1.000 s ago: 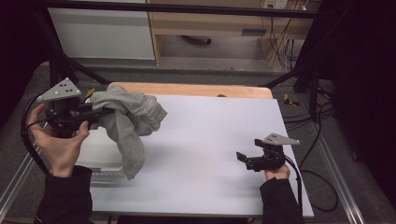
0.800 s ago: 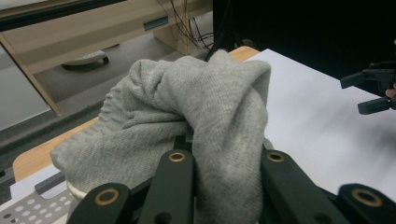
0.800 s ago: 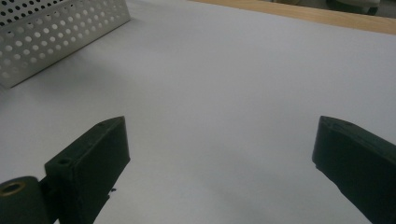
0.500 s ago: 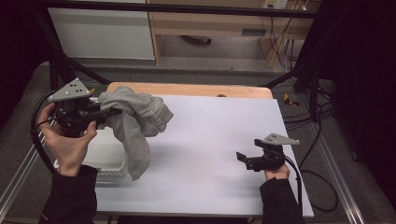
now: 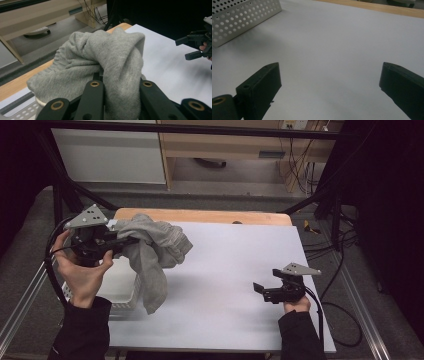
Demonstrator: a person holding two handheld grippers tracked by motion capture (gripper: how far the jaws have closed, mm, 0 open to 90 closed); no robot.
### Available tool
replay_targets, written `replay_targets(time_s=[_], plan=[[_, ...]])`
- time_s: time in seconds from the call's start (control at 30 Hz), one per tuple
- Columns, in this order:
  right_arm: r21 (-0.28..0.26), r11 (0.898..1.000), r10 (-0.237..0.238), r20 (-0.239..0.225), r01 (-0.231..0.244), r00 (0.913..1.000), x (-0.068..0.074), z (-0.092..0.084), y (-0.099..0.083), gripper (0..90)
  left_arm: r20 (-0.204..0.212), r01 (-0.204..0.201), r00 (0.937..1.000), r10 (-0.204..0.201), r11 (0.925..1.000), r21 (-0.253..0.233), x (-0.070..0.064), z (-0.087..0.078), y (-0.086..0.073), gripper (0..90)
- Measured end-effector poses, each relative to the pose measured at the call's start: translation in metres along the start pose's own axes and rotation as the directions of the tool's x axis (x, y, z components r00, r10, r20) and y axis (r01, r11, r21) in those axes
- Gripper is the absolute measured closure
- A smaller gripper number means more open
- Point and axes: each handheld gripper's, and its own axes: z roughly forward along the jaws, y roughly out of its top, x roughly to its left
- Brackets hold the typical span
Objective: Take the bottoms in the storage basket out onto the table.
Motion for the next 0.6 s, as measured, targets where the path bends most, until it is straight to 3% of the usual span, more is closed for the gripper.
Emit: replay_targets(time_s=[0.6], plan=[[-0.002,1.000,-0.001,-0.001,0.001,1.0000,0.000,0.000,0.000,4.2,0.040,-0.004,0.9992,0.004,1.0000,0.003,-0.010,0.021,-0.002,80.4]])
